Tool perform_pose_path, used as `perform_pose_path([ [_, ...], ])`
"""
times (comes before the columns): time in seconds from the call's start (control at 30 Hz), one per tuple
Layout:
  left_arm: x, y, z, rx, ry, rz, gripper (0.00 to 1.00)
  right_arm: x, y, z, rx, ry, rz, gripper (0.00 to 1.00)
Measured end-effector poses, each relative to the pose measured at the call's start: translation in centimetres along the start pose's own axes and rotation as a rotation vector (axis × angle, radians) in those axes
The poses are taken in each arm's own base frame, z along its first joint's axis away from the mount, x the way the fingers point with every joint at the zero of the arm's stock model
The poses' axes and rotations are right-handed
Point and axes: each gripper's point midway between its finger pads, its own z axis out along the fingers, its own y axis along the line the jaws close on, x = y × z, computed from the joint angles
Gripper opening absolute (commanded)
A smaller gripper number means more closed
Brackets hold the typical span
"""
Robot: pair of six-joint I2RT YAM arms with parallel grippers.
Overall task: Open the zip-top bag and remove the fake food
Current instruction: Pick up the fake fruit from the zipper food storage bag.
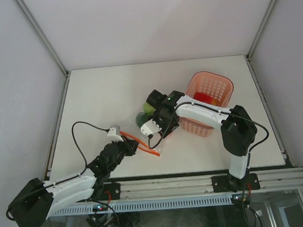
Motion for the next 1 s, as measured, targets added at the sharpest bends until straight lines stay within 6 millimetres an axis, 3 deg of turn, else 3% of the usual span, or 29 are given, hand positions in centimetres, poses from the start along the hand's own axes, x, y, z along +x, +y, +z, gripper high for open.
perform_pose_path([
  [0.23, -0.7, -0.3, 0.2, 0.015, -0.022, -0.015, 0.06, -0.8, 0.3, -0.2, -0.008, 0.005, 0.002, 0.70],
  [0.47, -0.7, -0.2, 0.4, 0.015, -0.020, -0.018, 0.06, 1.6, 0.4, 0.7, -0.033, 0.046, 0.048, 0.64],
  [0.7, 0.4, 0.3, 0.9, 0.007, 0.021, -0.012, 0.08, 2.7, 0.3, 1.6, -0.045, 0.073, 0.059, 0.48],
  [1.0, 1.3, 0.4, 1.1, 0.011, 0.057, -0.015, 0.19, 1.7, 0.5, 2.5, -0.051, 0.033, 0.055, 0.19],
])
